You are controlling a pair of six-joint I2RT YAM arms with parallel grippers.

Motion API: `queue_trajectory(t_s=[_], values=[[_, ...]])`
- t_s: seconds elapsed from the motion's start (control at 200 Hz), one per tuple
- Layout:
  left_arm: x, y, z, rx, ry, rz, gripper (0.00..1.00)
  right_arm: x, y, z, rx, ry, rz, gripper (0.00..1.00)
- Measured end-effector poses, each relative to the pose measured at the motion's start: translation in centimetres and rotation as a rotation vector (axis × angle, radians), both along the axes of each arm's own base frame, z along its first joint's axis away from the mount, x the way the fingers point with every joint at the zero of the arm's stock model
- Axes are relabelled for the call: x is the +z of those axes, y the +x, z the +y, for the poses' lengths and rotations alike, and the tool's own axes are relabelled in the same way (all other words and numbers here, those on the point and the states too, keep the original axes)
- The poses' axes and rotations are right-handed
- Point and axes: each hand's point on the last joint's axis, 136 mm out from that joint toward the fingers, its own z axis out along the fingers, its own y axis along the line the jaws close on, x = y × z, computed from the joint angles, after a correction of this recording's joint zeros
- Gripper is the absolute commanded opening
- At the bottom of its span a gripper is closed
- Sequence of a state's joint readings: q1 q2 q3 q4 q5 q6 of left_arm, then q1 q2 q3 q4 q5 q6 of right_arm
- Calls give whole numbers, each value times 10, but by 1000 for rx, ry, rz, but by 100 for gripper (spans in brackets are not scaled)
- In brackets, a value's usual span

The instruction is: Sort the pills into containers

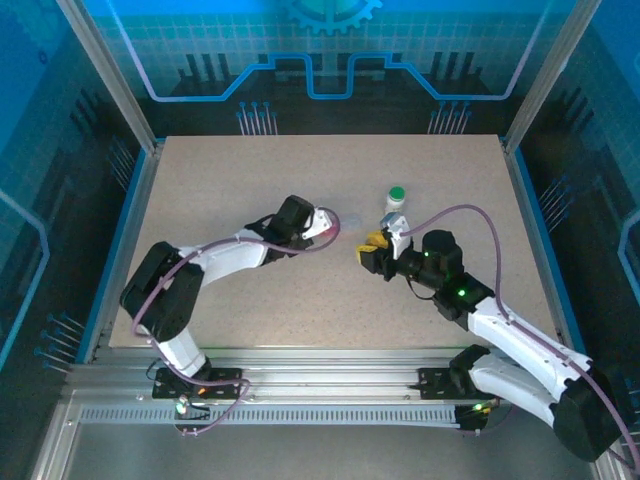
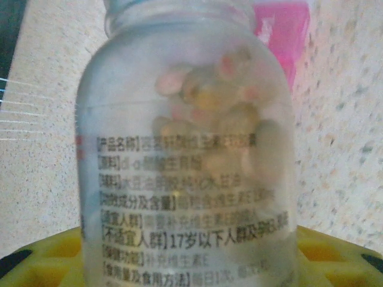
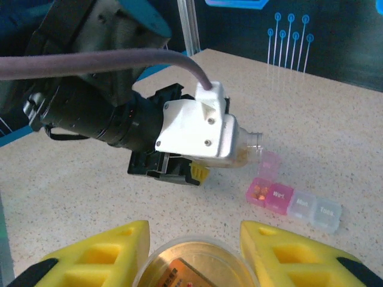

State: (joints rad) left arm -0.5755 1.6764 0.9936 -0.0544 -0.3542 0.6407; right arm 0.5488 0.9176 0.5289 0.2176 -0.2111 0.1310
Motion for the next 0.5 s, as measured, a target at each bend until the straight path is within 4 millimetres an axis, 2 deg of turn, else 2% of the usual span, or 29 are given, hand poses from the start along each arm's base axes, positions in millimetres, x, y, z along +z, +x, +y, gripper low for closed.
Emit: queue_trajectory(t_s=[0.12, 0.215, 0.29, 0.365, 0.44, 0.5], values=[[16, -11, -5, 22, -200, -101, 0, 9, -2, -4, -12, 9, -27, 0], [41, -30, -7, 17, -450, -205, 0, 12, -4, -7, -19, -8, -18, 0], [75, -48, -10, -20, -685, -297, 0, 22, -7, -9, -17, -12, -23, 0], [119, -59, -16, -90, -887, -389, 0, 40, -9, -10, -16, -4, -44, 0], [157, -68, -23, -173, -1018, -462, 0, 62, -11, -10, -12, 14, -76, 0], [180, -77, -27, -237, -1085, -502, 0, 77, -12, -10, -3, 29, -96, 0]])
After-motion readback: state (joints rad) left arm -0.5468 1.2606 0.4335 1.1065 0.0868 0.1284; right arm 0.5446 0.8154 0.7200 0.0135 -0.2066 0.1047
